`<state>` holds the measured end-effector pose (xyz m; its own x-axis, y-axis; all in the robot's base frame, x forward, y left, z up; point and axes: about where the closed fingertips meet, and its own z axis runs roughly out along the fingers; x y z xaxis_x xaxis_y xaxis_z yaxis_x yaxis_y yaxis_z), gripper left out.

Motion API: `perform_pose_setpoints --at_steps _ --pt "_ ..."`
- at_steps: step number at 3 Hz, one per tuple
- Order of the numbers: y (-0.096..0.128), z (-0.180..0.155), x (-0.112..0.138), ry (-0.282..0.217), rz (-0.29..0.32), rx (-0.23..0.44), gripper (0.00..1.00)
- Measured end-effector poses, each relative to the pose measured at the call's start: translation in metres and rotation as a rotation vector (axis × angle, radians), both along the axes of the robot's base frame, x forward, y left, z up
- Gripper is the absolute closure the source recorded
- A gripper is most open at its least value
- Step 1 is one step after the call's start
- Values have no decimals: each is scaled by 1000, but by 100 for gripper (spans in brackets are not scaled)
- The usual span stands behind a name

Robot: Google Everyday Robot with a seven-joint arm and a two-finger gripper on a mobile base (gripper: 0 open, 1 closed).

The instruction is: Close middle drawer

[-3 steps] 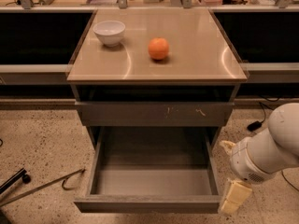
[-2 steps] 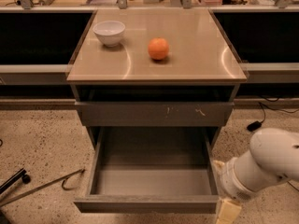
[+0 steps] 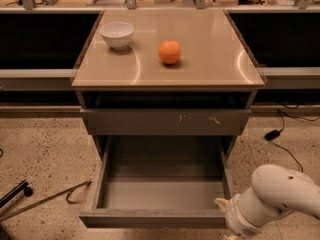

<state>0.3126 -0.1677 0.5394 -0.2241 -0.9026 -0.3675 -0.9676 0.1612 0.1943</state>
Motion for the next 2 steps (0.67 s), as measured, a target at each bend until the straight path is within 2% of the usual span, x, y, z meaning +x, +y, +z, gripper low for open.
perform_pose_setpoints --at_steps 1,2 --pt "2 -7 -3 10 9 -6 0" --pt "13 -35 -21 65 42 -1 0"
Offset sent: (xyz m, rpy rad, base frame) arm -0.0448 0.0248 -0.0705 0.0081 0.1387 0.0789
